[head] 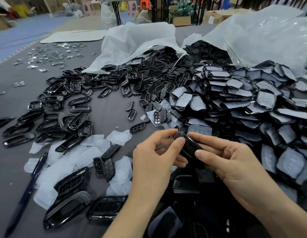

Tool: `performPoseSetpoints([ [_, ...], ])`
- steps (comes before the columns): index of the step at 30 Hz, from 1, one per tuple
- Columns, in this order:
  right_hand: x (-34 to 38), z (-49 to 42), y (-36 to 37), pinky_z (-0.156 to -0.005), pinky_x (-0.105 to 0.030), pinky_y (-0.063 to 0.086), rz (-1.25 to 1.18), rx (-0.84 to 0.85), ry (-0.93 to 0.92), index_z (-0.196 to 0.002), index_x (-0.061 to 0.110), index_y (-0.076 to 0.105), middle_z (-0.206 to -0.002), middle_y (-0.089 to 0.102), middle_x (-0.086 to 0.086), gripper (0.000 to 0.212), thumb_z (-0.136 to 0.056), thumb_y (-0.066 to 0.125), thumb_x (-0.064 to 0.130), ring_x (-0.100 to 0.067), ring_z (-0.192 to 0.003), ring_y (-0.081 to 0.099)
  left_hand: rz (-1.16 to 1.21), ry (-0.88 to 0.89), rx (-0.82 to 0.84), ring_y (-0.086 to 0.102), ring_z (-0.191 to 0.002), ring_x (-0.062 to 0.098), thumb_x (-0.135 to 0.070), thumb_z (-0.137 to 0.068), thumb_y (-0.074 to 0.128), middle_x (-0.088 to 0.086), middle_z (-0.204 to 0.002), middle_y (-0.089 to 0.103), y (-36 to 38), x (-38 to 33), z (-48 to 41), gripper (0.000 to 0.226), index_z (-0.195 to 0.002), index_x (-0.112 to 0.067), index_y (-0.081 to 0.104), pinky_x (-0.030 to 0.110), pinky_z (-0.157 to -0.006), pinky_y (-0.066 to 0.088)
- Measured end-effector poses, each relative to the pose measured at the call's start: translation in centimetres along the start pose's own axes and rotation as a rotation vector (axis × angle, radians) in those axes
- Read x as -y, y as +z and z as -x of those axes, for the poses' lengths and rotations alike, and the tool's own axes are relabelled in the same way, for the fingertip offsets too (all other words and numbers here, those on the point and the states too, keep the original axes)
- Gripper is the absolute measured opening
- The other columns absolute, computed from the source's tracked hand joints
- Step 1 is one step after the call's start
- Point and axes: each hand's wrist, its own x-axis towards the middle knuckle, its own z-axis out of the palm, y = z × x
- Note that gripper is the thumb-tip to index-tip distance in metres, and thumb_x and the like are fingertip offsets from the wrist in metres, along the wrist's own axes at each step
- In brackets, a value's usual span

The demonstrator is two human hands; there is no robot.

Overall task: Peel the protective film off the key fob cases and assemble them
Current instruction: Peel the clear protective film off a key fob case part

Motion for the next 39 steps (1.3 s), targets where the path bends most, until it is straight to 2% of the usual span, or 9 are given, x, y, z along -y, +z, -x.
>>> performPoseSetpoints([
  [6, 0.12, 0.21, -0.04, -0.073, -0.019, 0.054, 0.070, 0.035, -0.040, -0.102, 0.026, 0.074, -0.098, 0.075, -0.006, 0.038, -0.068, 0.068, 0.010, -0.019, -0.090, 0.072, 0.094, -0.074, 0.116, 0.062, -0.051, 0.008, -0.002, -0.084, 0.067, 0.001, -0.062, 0.068, 0.04, -0.29, 0.06, 0.010, -0.084, -0.011, 0.073, 0.018, -0.053, 0.052],
  [12, -0.30, -0.08, -0.18, -0.067, -0.012, 0.050, 0.137, -0.110, -0.092, -0.088, 0.025, 0.076, -0.079, 0.074, 0.001, 0.035, -0.054, 0.076, 0.031, -0.008, -0.074, 0.069, 0.207, -0.108, 0.019, 0.060, -0.049, 0.009, -0.005, -0.083, 0.067, 0.003, -0.060, 0.066, 0.23, -0.32, 0.08, 0.013, -0.074, -0.012, 0.073, 0.016, -0.050, 0.050],
  [15, -0.64, -0.26, -0.37, -0.070, -0.012, 0.050, 0.113, -0.159, -0.082, -0.085, 0.023, 0.077, -0.074, 0.070, 0.004, 0.039, -0.048, 0.078, 0.035, -0.007, -0.074, 0.066, 0.237, -0.153, 0.013, 0.061, -0.052, 0.009, -0.010, -0.083, 0.067, 0.002, -0.065, 0.067, 0.12, -0.11, -0.01, 0.008, -0.077, -0.010, 0.072, 0.017, -0.052, 0.051],
  [19, -0.63, -0.30, -0.34, -0.071, -0.015, 0.053, 0.033, -0.193, -0.072, -0.082, 0.022, 0.078, -0.077, 0.073, -0.003, 0.036, -0.047, 0.077, 0.032, -0.013, -0.076, 0.069, 0.220, -0.162, 0.058, 0.062, -0.053, 0.011, -0.009, -0.087, 0.064, 0.001, -0.065, 0.068, 0.18, -0.10, 0.01, 0.009, -0.081, -0.006, 0.070, 0.019, -0.054, 0.052],
  [22, -0.52, -0.32, -0.38, -0.071, -0.015, 0.054, 0.019, -0.207, -0.069, -0.080, 0.022, 0.078, -0.074, 0.072, -0.002, 0.034, -0.047, 0.076, 0.031, -0.012, -0.073, 0.067, 0.203, -0.152, 0.074, 0.063, -0.052, 0.013, -0.008, -0.087, 0.064, 0.003, -0.065, 0.068, 0.20, -0.17, 0.12, 0.009, -0.080, -0.005, 0.069, 0.019, -0.053, 0.052],
  [25, -0.38, -0.28, -0.32, -0.062, -0.014, 0.052, -0.001, -0.208, -0.062, -0.076, 0.022, 0.077, -0.072, 0.070, 0.000, 0.029, -0.048, 0.076, 0.029, -0.008, -0.068, 0.065, 0.237, -0.166, 0.083, 0.063, -0.053, 0.013, -0.012, -0.079, 0.069, 0.004, -0.067, 0.068, 0.16, -0.20, 0.11, 0.006, -0.077, -0.007, 0.072, 0.019, -0.054, 0.052],
  [28, -0.37, -0.27, -0.34, -0.059, -0.016, 0.051, -0.012, -0.209, -0.051, -0.077, 0.022, 0.077, -0.077, 0.072, -0.003, 0.032, -0.047, 0.076, 0.033, -0.010, -0.069, 0.065, 0.272, -0.187, 0.086, 0.063, -0.054, 0.010, -0.023, -0.068, 0.072, 0.004, -0.069, 0.068, 0.06, -0.16, 0.12, 0.013, -0.073, -0.011, 0.075, 0.017, -0.055, 0.052],
  [32, -0.37, -0.32, -0.42, -0.057, -0.017, 0.052, -0.071, -0.202, -0.043, -0.074, 0.017, 0.078, -0.076, 0.071, -0.005, 0.022, -0.053, 0.074, 0.023, -0.012, -0.064, 0.065, 0.274, -0.189, 0.102, 0.062, -0.056, 0.008, -0.026, -0.067, 0.072, 0.000, -0.068, 0.068, 0.08, 0.05, 0.13, 0.013, -0.073, -0.016, 0.076, 0.016, -0.056, 0.051],
  [39, -0.38, -0.24, -0.32, -0.061, -0.018, 0.055, -0.130, -0.177, -0.030, -0.072, 0.012, 0.077, -0.071, 0.068, -0.004, 0.014, -0.060, 0.070, 0.011, -0.014, -0.063, 0.067, 0.300, -0.185, 0.110, 0.061, -0.054, 0.009, -0.016, -0.074, 0.068, 0.001, -0.066, 0.068, 0.10, 0.11, 0.16, 0.007, -0.077, -0.015, 0.074, 0.017, -0.054, 0.051],
])
